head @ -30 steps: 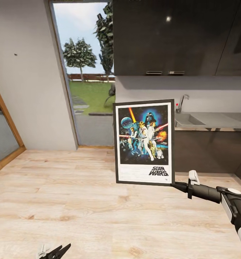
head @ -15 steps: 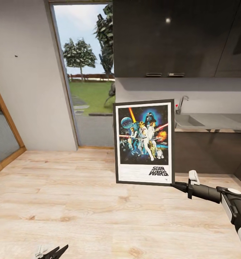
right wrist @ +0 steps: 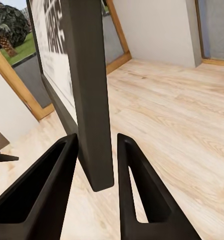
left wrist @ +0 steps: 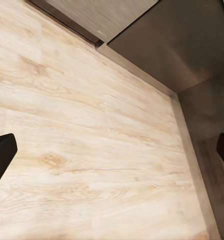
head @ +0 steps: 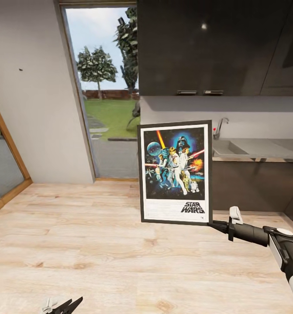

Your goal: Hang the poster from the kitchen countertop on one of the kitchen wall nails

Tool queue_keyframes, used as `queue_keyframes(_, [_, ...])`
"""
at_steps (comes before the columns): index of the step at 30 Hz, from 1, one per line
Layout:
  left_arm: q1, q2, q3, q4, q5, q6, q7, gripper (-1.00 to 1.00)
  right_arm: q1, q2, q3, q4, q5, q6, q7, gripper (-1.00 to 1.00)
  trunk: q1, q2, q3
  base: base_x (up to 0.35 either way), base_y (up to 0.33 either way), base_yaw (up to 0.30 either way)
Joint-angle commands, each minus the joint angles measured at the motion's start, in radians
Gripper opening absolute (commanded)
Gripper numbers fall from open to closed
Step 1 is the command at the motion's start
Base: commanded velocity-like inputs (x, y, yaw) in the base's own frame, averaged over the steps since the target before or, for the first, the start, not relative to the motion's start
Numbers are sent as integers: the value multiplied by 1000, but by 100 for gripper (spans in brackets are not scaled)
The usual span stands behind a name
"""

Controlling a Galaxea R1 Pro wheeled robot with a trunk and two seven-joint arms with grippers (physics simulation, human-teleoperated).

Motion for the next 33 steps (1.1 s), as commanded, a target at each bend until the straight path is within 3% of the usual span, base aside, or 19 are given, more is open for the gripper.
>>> queue_keyframes(1, [-1, 0, -9, 1, 10, -5, -2, 100, -1, 0, -1, 0, 0, 11, 4, -100, -4, 6, 2, 0, 0, 0])
queue_keyframes(33, [-1, -3, -9, 2, 10, -5, -4, 100, -1, 0, -1, -2, -2, 9, 5, -100, -126, 230, 102, 0, 0, 0])
